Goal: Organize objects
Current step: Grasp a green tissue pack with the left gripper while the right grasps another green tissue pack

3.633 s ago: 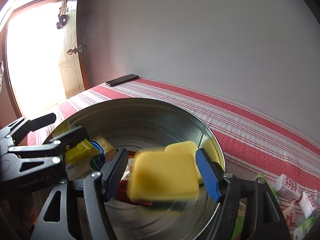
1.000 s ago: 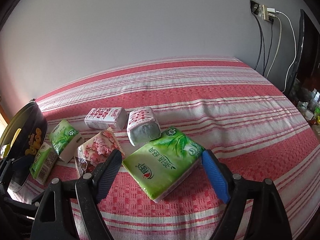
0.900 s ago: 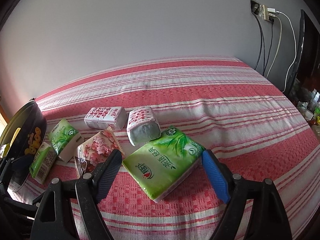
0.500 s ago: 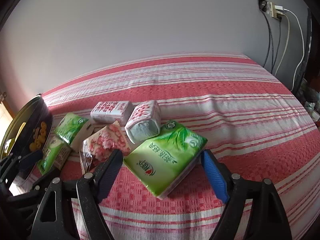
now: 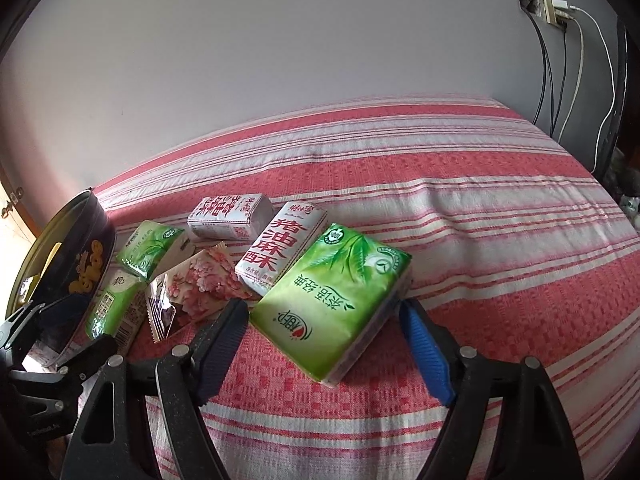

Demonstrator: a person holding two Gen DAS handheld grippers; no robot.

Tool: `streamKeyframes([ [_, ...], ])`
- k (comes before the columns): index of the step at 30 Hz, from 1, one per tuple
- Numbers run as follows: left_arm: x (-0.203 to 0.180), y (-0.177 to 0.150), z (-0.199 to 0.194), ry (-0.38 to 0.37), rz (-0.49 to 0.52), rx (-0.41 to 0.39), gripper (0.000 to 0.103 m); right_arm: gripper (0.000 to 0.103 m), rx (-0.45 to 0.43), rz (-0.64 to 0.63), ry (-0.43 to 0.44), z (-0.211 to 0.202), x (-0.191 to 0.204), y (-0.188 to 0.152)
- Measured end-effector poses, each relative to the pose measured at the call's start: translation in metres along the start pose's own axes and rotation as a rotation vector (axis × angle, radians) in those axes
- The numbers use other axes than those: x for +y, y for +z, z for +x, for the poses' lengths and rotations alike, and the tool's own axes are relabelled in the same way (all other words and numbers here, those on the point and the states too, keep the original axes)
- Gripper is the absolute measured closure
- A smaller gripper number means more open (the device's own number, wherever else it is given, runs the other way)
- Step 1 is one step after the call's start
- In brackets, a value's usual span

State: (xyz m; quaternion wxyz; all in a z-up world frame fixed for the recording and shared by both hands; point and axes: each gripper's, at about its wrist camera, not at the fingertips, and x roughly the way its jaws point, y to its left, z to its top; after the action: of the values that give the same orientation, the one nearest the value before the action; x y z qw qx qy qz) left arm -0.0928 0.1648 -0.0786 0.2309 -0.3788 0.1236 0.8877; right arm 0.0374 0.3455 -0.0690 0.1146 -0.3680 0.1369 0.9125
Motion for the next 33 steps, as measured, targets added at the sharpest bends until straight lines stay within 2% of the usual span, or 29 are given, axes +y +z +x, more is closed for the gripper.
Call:
streamKeyframes([
  [2,-0.004,0.0,0.004,0.021,0.022,0.021,0.027,0.026,-0.002,0.0,0.006,0.0,-0.001,0.0],
  [4,-0.008,-0.002,0.008,0.029,0.043,0.04,0.048,0.03,-0.009,0.003,0.012,-0.002,-0.001,0.0],
  [6,-0.011,-0.004,0.008,0.029,0.057,0.037,0.052,0.032,-0.012,0.001,0.017,-0.003,-0.001,0.0],
  [16,-0.014,-0.009,-0.01,0.086,0.07,-0.051,0.053,0.038,-0.023,-0.01,0.019,-0.005,0.001,-0.001],
  [27,-0.012,-0.007,-0.013,0.097,0.068,-0.075,0.053,0.039,-0.023,-0.044,-0.044,-0.006,0.01,-0.003],
  [30,-0.012,-0.007,-0.012,0.095,0.07,-0.073,0.053,0.025,-0.008,-0.055,-0.088,-0.002,0.013,-0.001],
  [33,-0.012,-0.008,-0.014,0.089,0.068,-0.077,0.053,0.025,-0.011,-0.069,-0.119,0.002,0.018,0.004],
])
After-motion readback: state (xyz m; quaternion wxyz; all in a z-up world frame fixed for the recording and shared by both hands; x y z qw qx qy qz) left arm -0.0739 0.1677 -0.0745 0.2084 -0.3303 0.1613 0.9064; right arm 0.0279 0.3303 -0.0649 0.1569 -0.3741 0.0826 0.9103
